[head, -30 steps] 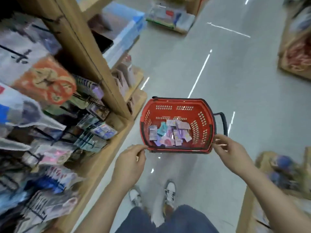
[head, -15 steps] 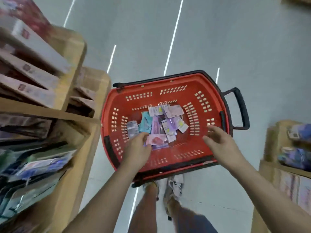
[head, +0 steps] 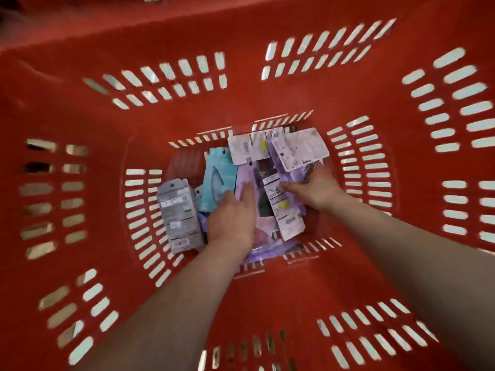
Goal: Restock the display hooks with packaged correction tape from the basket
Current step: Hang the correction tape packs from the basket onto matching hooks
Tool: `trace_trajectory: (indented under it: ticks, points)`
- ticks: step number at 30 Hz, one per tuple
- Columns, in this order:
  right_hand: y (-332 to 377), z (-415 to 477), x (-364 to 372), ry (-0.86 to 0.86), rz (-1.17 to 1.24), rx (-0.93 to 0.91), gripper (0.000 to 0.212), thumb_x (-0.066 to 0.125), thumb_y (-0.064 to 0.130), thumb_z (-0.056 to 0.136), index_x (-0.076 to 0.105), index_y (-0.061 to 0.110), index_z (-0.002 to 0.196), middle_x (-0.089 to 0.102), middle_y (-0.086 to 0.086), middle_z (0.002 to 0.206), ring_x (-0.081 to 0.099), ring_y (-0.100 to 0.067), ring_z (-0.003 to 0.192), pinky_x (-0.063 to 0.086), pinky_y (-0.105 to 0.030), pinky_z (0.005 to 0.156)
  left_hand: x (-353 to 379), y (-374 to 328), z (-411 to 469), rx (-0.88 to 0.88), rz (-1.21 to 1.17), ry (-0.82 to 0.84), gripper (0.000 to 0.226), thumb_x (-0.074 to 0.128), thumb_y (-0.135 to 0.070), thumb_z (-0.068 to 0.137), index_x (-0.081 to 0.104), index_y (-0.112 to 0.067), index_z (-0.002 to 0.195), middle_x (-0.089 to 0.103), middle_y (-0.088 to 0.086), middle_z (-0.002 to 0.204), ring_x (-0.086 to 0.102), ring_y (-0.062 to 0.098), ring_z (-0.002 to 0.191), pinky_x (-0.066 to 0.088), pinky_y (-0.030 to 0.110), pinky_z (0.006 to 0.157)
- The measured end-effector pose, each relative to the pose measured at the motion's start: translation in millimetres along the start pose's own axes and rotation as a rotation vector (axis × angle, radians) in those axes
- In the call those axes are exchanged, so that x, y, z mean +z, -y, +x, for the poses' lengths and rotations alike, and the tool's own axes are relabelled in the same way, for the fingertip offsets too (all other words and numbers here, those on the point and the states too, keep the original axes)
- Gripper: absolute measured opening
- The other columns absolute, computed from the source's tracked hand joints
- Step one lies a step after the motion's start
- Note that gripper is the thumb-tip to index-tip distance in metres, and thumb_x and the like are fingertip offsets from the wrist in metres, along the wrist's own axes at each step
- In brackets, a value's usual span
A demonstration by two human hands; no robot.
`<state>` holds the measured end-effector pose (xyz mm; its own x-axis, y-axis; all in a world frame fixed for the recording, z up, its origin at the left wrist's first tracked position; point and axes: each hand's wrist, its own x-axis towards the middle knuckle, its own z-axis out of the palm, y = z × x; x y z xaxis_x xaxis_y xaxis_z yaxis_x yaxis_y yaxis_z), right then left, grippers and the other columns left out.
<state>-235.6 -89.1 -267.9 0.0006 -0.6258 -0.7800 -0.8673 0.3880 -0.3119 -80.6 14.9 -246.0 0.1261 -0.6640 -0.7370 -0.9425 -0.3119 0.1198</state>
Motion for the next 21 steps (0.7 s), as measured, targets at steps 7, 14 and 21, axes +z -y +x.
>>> trace_trajectory:
  ticks: [7,14,21]
  points:
    - [-4.9,5.4,29.0,-0.036,-0.08,0.012,0.108,0.083,0.055,0.067,0.025,0.015,0.15,0.031,-0.019,0.153,0.039,-0.036,0.136,0.039,-0.045,0.109,19.2,5.4,2.5,0.001,-0.185,0.008,0.107,0.076,-0.037,0.082,-0.001,-0.025,0.154,0.07,0.011,0.108,0.067,0.036,0.098,0.054,0.042,0.074]
    - [-15.3,-3.5,10.2,0.154,0.215,0.012,0.087,0.09,0.022,0.069,0.043,0.015,0.141,0.061,-0.004,0.123,0.064,-0.022,0.103,0.053,-0.026,0.073,-19.2,44.5,-12.3,-0.289,-0.963,-0.01,0.013,0.077,-0.03,0.084,0.07,-0.022,0.09,0.073,-0.001,0.086,0.069,0.024,0.082,0.051,0.033,0.066]
    - [-5.7,-11.7,17.4,0.3,0.442,0.062,0.068,0.069,0.052,0.085,0.046,0.018,0.14,0.061,-0.003,0.133,0.062,-0.02,0.115,0.048,-0.043,0.105,-4.1,1.2,2.4,-0.318,-1.416,-0.012,0.014,0.059,-0.029,0.099,0.06,-0.03,0.112,0.073,0.0,0.108,0.072,0.02,0.093,0.058,0.046,0.083]
